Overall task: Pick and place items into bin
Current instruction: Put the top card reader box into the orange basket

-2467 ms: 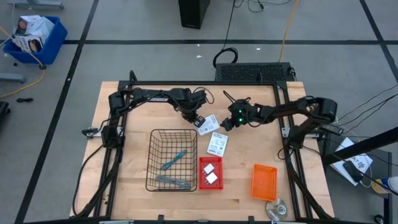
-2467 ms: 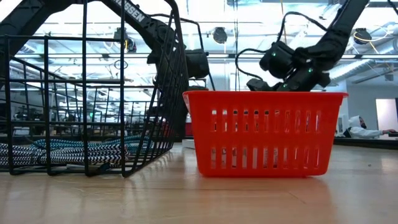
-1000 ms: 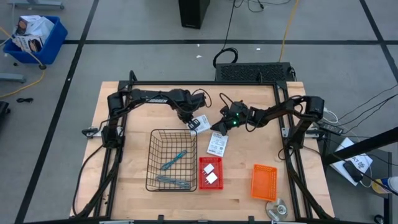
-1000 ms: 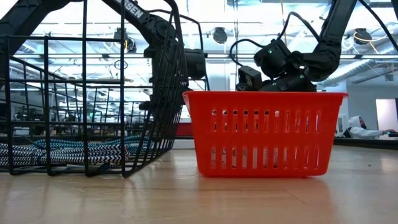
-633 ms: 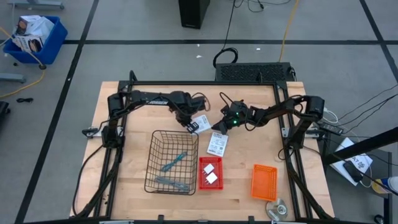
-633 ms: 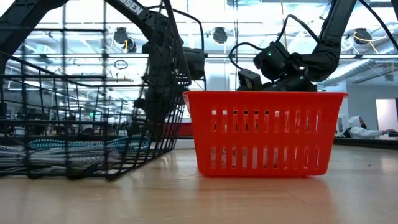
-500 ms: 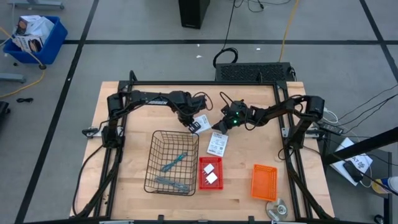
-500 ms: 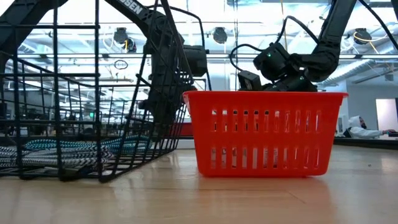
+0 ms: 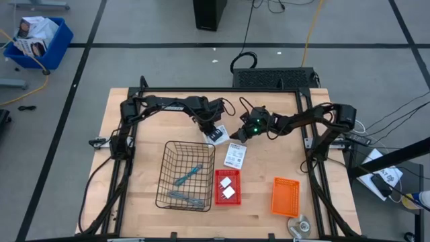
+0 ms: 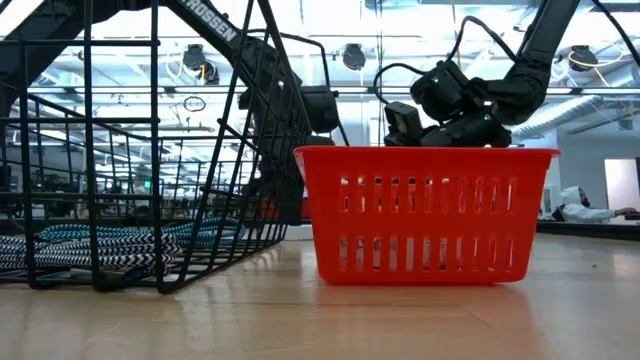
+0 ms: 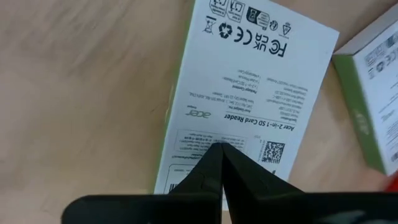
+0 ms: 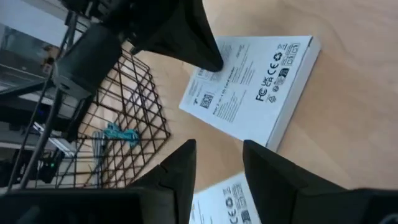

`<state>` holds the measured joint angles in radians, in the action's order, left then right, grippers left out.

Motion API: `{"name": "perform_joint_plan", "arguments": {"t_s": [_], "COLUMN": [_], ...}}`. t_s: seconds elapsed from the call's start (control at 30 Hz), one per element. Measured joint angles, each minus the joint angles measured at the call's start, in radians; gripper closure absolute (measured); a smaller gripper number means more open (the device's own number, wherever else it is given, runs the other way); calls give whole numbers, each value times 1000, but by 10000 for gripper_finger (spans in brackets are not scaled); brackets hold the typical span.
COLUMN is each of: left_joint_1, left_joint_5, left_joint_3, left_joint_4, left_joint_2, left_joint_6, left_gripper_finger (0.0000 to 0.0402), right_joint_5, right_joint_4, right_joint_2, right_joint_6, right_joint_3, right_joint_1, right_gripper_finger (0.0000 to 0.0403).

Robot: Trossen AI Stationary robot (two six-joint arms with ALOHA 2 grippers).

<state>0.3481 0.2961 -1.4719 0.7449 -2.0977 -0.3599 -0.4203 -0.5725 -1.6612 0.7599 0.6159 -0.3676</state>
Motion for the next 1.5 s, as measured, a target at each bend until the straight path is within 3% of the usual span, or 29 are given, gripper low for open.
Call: {"name": "perform_joint_plan", "arguments": {"t_s": [0.17,0.4,0.53,0.7,0.8,0.97,1.17,1.3,1.5], "left_joint_1": [5,7,-2,-23,-30,-15,9,23,23], "left_joint_5": [-2,34,54,-51,-59,-17,12,41,47], "left_joint_3": [0,8,9,9,9,8,8,8,8], "left_joint_4": [-55,-360,-333,-167,-97,-67,-115,-130,-197], "left_joint_2": [-30,-28,13,70,115,110,52,19,-13], "left_joint_6": [-16,-57,-58,-76,-68,-84,-88,-89,-99], "left_gripper_finger": [398,388,398,384,385,398,387,393,390], "right_joint_5": [8,57,76,216,264,234,232,167,139], "right_joint_4": [138,229,264,477,550,539,516,453,351], "right_joint_2": [61,149,203,290,320,292,238,188,107], "right_joint_6": [-35,-91,-93,-136,-177,-170,-162,-121,-106], "right_joint_3": [0,-1,-1,-1,-1,-1,-1,-1,0], "right_joint_1": [0,0,-4,-43,-73,-104,-125,-131,-140], "right_gripper_finger": [278,277,277,277,277,265,210,170,144]}}
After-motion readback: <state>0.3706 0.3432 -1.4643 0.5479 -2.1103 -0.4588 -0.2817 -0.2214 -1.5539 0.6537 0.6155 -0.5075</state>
